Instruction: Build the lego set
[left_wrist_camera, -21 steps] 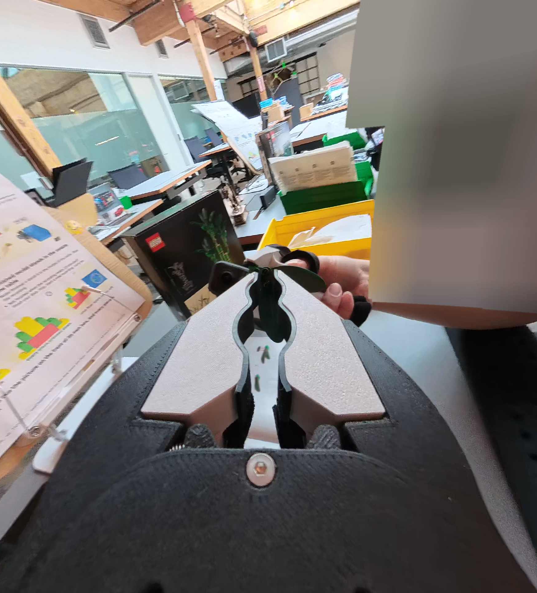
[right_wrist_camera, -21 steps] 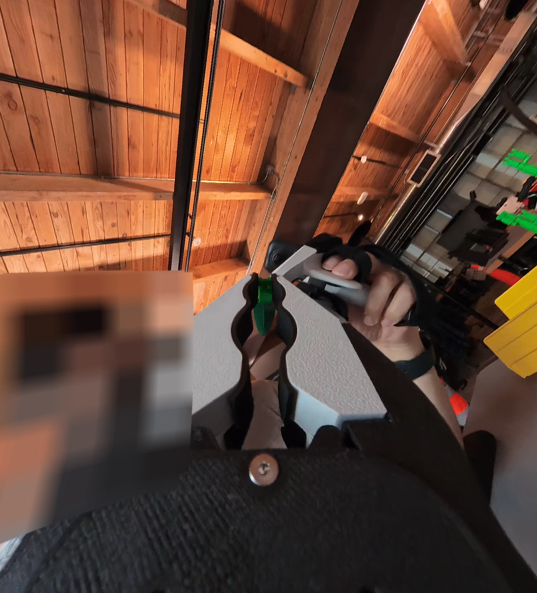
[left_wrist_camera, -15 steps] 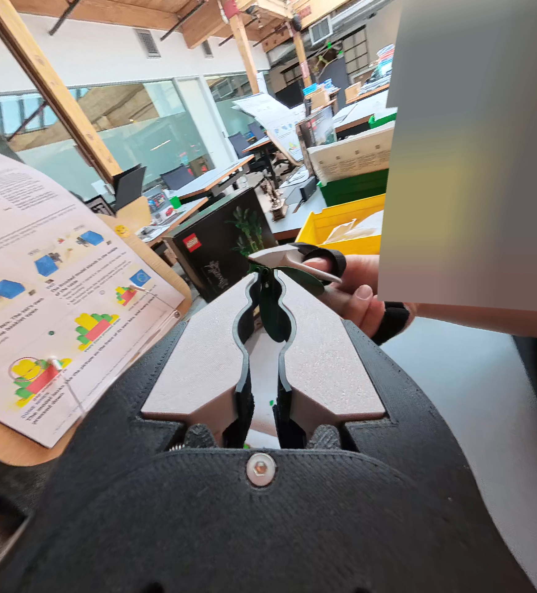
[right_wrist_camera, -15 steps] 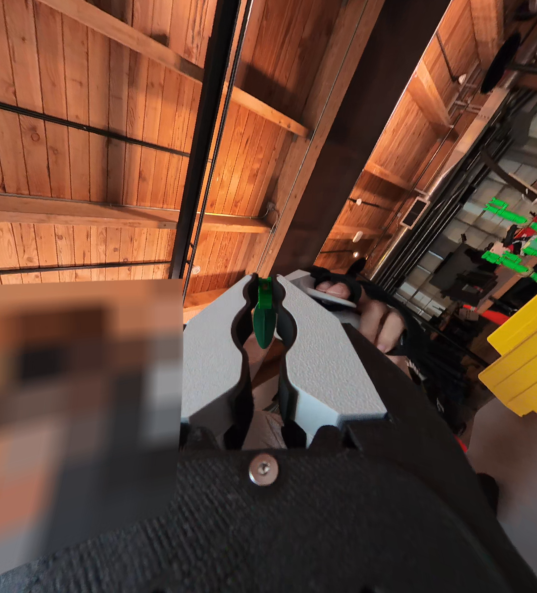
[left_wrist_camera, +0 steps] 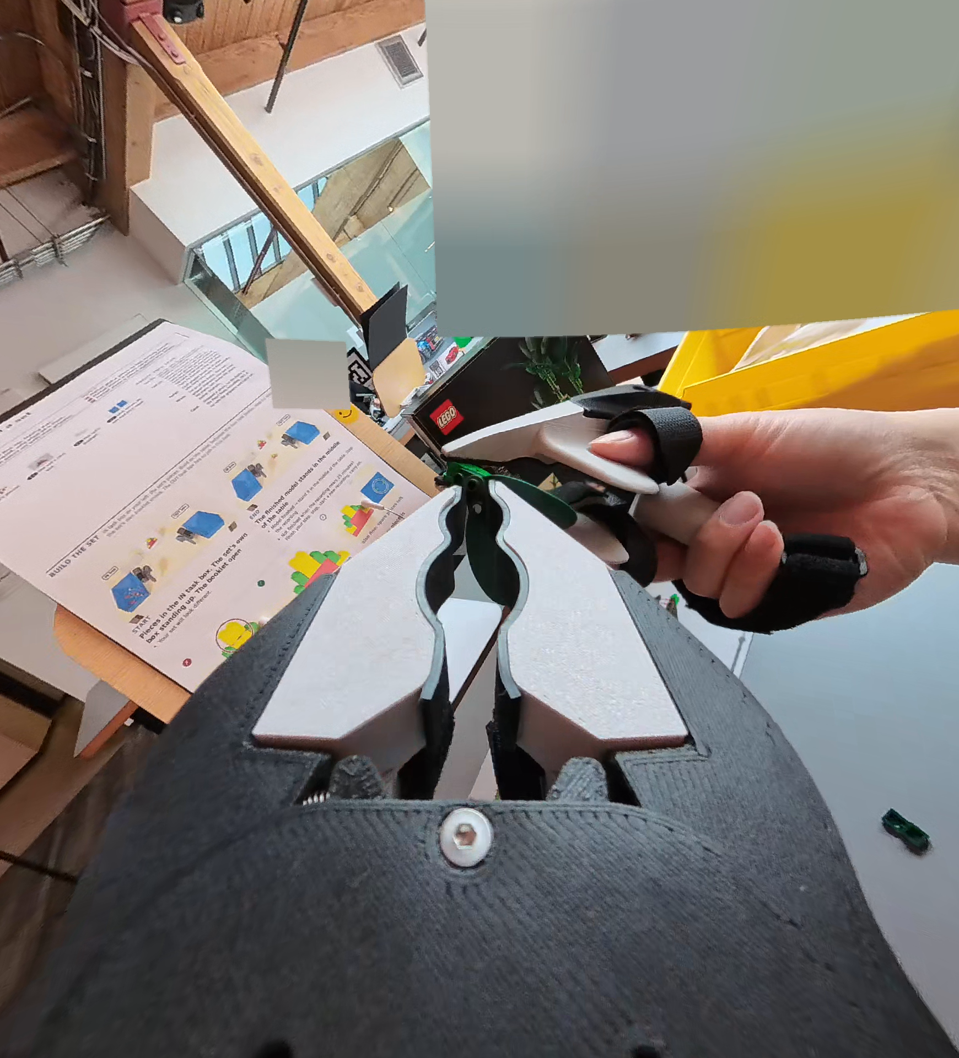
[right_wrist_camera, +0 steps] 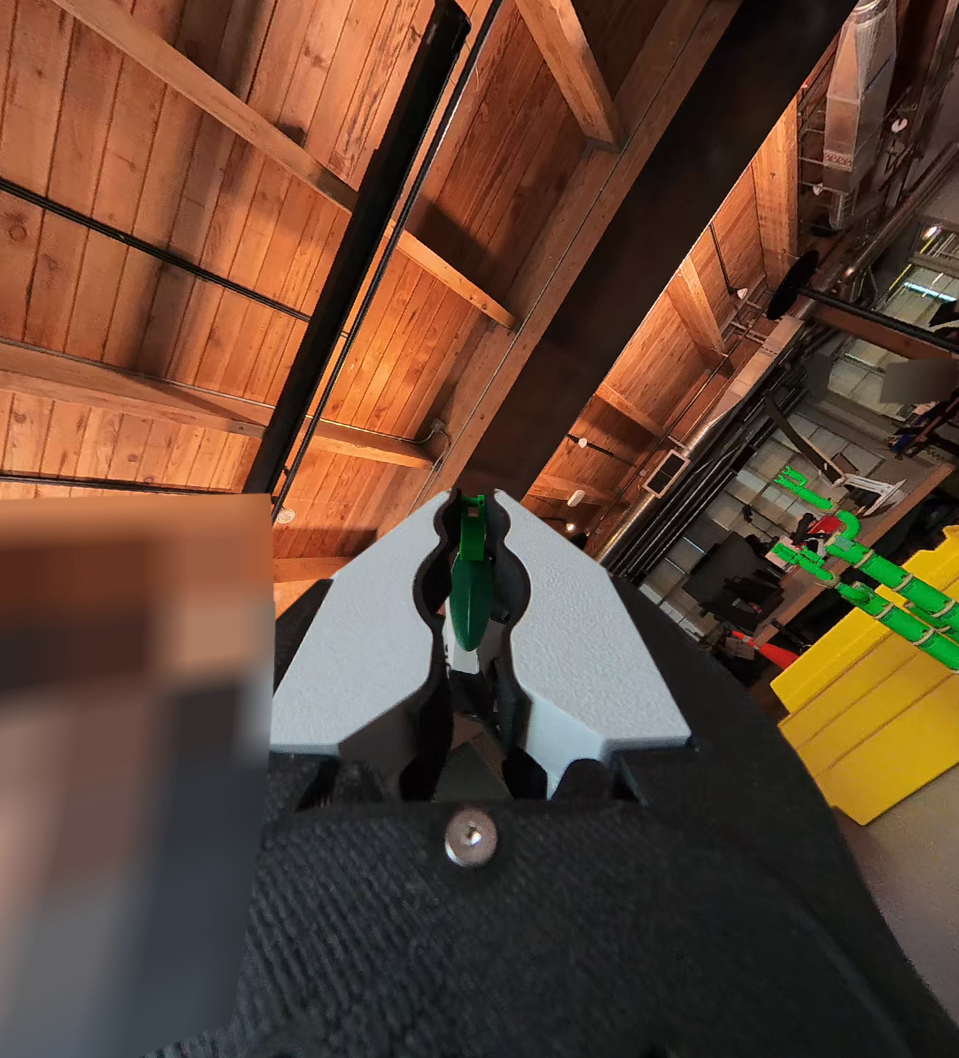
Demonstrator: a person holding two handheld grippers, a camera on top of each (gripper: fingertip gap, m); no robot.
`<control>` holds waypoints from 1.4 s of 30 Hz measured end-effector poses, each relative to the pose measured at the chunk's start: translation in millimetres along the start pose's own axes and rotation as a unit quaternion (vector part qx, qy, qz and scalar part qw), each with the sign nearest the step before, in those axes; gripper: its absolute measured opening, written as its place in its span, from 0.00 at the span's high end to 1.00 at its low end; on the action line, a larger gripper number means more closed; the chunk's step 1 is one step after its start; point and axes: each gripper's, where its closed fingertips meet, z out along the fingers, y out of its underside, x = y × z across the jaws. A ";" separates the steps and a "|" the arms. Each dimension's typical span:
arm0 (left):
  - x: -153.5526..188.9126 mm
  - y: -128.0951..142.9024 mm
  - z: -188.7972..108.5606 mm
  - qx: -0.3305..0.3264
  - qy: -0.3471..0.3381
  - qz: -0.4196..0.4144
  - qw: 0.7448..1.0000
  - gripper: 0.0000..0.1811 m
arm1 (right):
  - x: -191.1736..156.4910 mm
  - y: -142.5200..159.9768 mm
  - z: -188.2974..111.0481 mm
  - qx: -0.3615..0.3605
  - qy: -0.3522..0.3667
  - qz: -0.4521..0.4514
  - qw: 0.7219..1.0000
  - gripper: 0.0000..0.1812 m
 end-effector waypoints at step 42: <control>-0.5 -8.9 -0.6 0.041 -0.014 -0.029 0.999 0.98 | -8.9 -1.2 2.6 0.058 -0.039 0.016 0.997 0.97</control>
